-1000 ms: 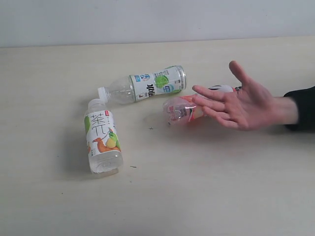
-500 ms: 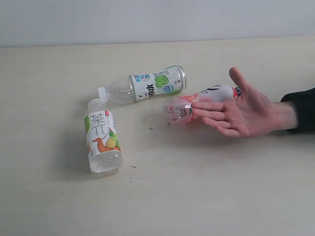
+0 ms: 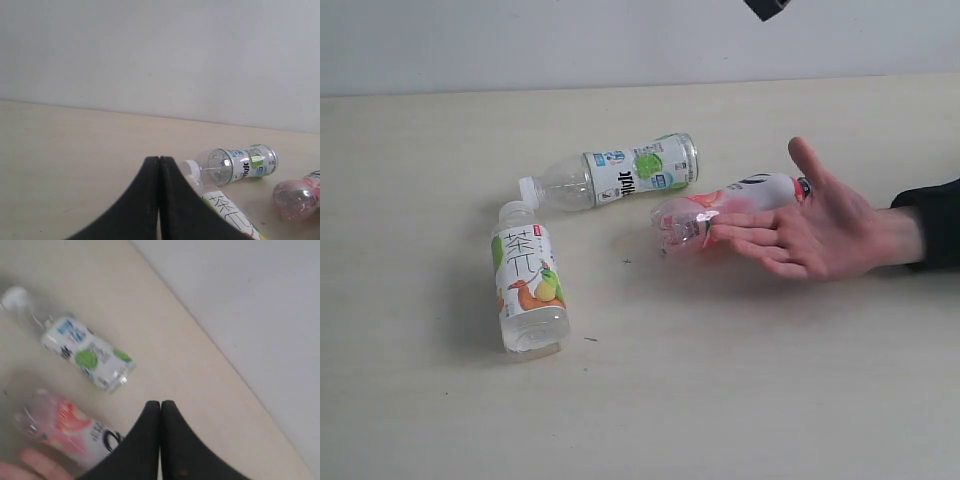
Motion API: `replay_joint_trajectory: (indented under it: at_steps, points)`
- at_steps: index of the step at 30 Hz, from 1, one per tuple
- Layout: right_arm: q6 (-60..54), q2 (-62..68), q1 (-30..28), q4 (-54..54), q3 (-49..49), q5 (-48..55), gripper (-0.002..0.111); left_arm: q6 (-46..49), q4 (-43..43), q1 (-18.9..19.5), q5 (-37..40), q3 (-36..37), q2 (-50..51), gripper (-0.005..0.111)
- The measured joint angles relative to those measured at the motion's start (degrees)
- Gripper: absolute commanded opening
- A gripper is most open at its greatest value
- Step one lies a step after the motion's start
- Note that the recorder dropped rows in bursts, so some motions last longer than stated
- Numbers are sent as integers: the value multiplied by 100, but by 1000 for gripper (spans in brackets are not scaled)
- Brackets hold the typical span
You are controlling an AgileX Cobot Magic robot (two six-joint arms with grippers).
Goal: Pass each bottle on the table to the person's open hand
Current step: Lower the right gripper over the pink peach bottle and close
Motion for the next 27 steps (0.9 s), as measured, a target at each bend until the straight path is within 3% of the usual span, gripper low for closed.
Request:
replay_joint_trajectory:
  at_steps: [5,9,14,23,27]
  points:
    - [-860,1281,0,-715,-1221,1323,0,0,0,0,0,0,0,0]
    - [-1887,2023,0,-756,-1635,1938,3,0,0,0,0,0,0,0]
    - [-2529,2561,0,-781,-1665,2063,27,0,0,0,0,0,0,0]
    - [-2684,2958,104,-721,-1665,2010,68,0,0,0,0,0,0,0]
    - [-2709,3043,169,-690,-1665,1890,71,0,0,0,0,0,0,0]
